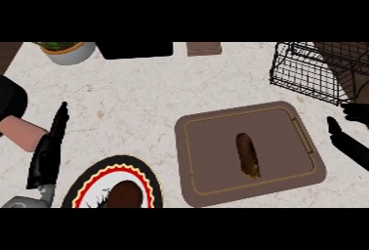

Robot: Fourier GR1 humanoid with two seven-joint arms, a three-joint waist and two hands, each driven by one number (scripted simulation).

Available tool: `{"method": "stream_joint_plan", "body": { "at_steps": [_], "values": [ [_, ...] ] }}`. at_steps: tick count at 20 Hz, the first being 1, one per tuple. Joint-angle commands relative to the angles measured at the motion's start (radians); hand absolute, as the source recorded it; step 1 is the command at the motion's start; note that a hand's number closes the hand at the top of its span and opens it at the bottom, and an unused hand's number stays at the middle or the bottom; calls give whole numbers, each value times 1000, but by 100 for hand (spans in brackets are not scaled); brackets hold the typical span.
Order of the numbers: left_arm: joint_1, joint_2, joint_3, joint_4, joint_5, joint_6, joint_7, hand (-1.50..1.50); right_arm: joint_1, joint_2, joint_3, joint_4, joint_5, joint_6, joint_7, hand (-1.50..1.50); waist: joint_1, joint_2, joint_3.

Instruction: Pick the sweet potato from the tray and place it in the tiered basket

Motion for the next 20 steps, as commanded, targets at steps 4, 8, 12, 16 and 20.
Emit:
{"method": "stream_joint_plan", "body": {
  "at_steps": [4, 8, 12, 16, 20],
  "values": [
    [-29, 34, 33, -22, 54, -60, 58, 0, 188, 112, 53, -157, 393, -388, 126, -150, 12, 3, -5],
    [-51, 41, 25, -30, 43, -69, 75, 0, 323, 105, 163, -248, 629, -331, 291, -150, 34, 13, -7],
    [-63, 51, 20, -52, 39, -80, 76, 0, 375, 40, 206, -244, 752, -131, 464, -150, 71, 27, -12],
    [-113, 64, 28, -44, 46, -103, 100, 0, 381, 58, 292, -344, 871, 38, 669, -150, 81, 29, -12],
    [-112, 33, 9, -24, 48, -113, 84, 0, 281, 95, 357, -422, 1006, 235, 917, -150, 111, 30, -9]
  ]
}}
